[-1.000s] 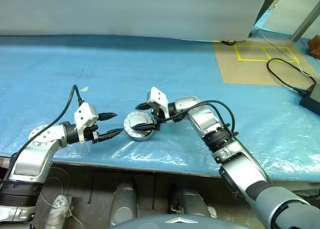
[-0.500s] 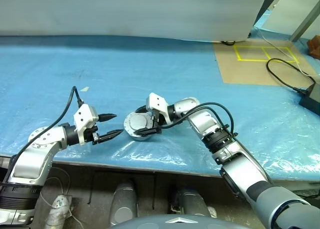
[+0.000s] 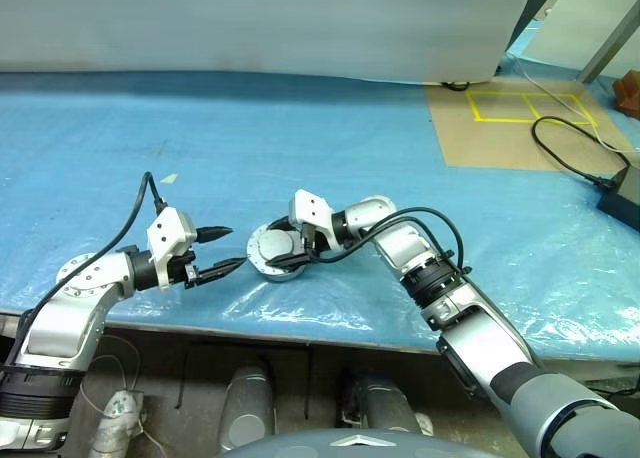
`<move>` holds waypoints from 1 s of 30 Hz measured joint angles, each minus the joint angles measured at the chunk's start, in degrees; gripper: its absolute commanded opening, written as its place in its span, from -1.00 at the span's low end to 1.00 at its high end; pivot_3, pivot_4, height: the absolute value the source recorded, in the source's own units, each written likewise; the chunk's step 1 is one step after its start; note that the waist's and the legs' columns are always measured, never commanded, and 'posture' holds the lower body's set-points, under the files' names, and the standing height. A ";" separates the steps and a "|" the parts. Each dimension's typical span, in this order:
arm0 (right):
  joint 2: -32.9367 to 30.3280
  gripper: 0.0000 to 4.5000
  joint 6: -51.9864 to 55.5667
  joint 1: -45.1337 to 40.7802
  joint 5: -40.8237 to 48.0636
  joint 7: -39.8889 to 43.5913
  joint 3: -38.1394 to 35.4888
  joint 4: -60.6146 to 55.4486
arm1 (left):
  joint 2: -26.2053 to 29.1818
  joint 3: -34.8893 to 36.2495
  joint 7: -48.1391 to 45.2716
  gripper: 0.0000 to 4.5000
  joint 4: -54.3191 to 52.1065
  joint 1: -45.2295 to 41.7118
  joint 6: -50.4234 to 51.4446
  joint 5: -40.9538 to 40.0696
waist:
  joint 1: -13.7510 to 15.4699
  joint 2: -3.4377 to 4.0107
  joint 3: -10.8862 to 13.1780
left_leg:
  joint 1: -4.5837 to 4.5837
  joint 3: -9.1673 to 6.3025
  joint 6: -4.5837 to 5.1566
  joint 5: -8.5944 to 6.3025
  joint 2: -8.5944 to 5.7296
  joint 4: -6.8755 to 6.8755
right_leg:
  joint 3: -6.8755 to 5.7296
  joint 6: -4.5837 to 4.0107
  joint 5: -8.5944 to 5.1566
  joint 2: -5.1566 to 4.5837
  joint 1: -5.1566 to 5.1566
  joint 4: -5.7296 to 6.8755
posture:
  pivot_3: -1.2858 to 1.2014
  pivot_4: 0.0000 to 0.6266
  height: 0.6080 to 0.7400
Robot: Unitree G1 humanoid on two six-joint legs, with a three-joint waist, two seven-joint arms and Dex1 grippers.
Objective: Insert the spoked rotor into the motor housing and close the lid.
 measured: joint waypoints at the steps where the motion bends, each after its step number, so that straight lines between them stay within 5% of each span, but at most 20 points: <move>1: -0.01 0.33 -0.02 0.00 -0.01 -0.02 -0.01 0.02 | 0.00 0.00 0.00 0.46 0.00 -0.17 0.00 0.00 | 0.00 0.00 0.00 | 0.01 0.00 0.00 0.00 0.00 0.00 | 0.00 0.00 0.00 0.00 0.01 0.00 | 0.03 -0.52 1.00; 30: -1.12 0.33 3.97 0.71 1.42 0.20 -1.48 -1.20 | -0.12 -0.06 0.58 0.46 -0.01 -0.80 0.01 0.14 | 0.04 0.00 0.00 | 0.19 0.00 0.00 -0.01 0.00 -0.01 | 0.00 0.00 0.00 0.00 0.19 -0.03 | 0.03 -0.52 1.00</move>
